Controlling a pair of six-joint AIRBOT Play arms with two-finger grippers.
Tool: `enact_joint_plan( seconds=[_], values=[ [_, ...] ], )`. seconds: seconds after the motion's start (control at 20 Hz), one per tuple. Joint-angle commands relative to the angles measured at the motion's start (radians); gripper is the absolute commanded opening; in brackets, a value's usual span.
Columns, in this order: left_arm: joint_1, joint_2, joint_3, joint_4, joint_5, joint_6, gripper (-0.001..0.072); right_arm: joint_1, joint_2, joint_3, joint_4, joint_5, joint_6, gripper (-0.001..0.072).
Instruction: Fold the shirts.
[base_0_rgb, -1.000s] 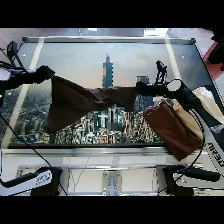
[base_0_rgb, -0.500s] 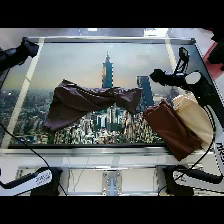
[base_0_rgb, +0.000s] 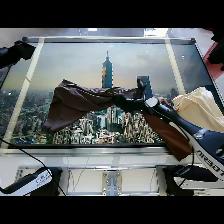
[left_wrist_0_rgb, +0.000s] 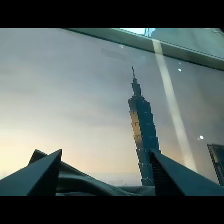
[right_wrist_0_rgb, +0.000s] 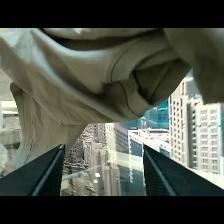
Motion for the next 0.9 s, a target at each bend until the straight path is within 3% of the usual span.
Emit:
enact_joint_plan(
  seconds=[0.0, 0.5, 0.75, 0.8, 0.85],
  values=[
    [0.002, 0.003, 0.001, -0.001, -0.020, 0.029, 0.0621, 0.106, -0.126, 0.033, 0.200, -0.106, -0.061, 0.0561],
    [0.002, 0.003, 0.001, 0.006, -0.018, 0.087, 0.0621, 0.134, -0.272, 0.108, 0.368, -0.198, -0.034, 0.0544],
    [0.002, 0.003, 0.001, 0.010, -0.015, 0.087, 0.0622, 0.139, -0.384, 0.235, 0.378, -0.084, -0.039, 0.0540],
    [0.002, 0.003, 0.001, 0.020, -0.015, 0.087, 0.0622, 0.139, -0.393, 0.257, 0.377, -0.088, -0.039, 0.0439],
    [0.002, 0.003, 0.001, 0.037, -0.015, 0.087, 0.0621, 0.136, -0.392, 0.276, 0.377, -0.093, -0.062, 0.0182]
  ],
)
